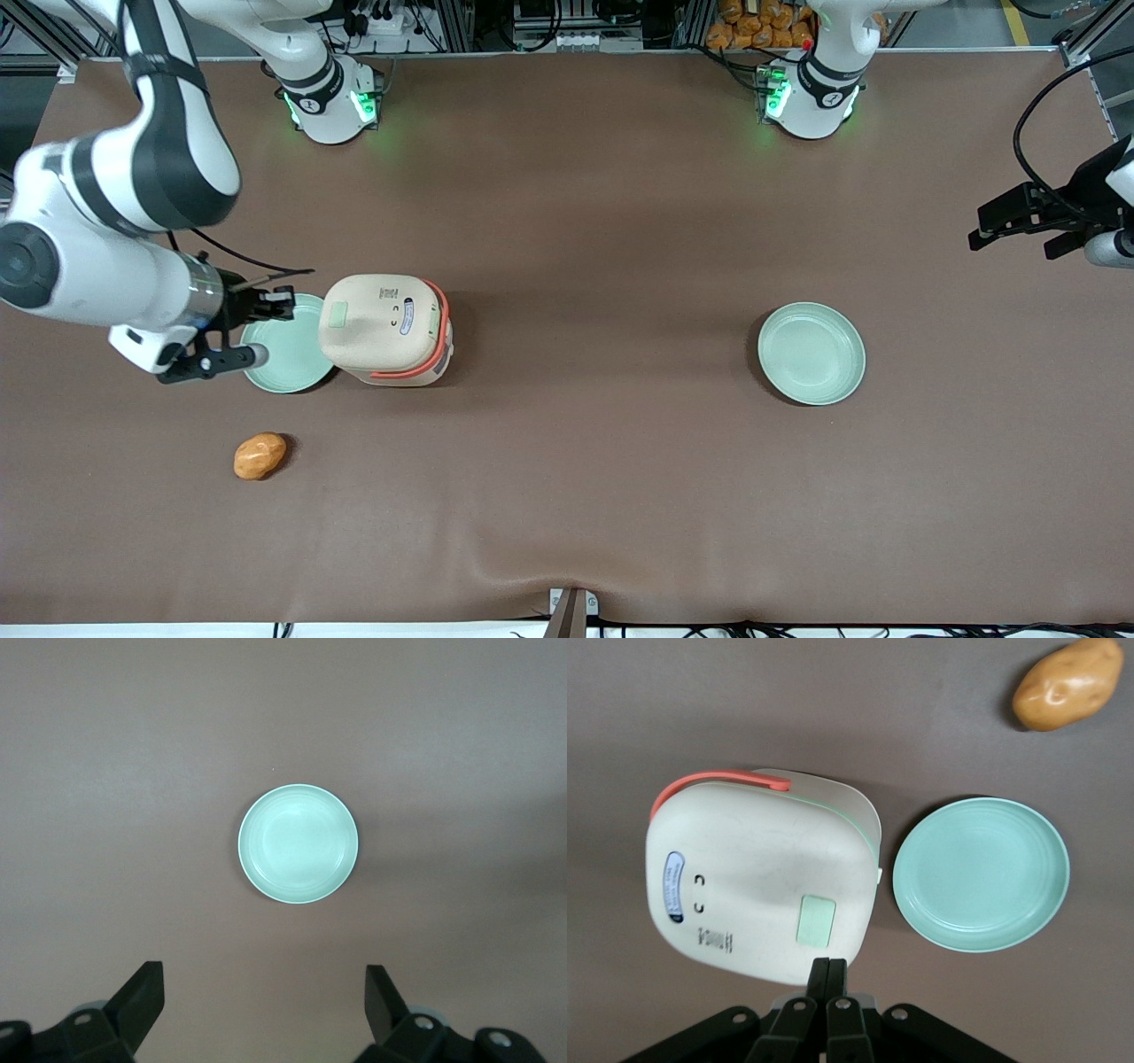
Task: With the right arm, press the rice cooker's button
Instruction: 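Move the right gripper toward the front of the cream rice cooker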
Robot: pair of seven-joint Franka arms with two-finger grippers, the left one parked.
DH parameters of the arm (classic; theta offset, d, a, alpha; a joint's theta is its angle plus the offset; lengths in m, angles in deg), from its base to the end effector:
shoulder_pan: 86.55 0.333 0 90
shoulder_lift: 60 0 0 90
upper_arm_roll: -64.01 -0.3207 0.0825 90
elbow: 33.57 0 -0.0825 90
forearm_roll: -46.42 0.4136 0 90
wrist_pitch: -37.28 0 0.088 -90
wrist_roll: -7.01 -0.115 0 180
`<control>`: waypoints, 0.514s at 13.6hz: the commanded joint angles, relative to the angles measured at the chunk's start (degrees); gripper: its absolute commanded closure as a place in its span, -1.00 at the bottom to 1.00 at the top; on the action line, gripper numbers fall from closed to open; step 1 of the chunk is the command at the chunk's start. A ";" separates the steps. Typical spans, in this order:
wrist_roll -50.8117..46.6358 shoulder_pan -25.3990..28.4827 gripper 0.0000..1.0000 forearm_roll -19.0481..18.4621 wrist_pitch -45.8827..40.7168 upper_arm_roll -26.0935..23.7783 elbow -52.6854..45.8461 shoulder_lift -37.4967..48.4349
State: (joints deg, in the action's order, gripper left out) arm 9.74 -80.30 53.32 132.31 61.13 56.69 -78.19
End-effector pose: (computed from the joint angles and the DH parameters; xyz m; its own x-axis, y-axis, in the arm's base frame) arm 0.6462 0.1137 0.4282 0.9550 0.1918 -0.2260 0.1629 -0.9766 -0.1405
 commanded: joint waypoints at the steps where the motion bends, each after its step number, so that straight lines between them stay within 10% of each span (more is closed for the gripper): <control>1: -0.89 1.22 1.00 0.74 2.60 0.15 2.99 -0.70; 7: -0.89 2.10 1.00 0.74 4.63 0.06 4.93 -3.34</control>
State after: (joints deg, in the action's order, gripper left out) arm 9.69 -78.65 53.33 136.38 61.07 60.56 -81.41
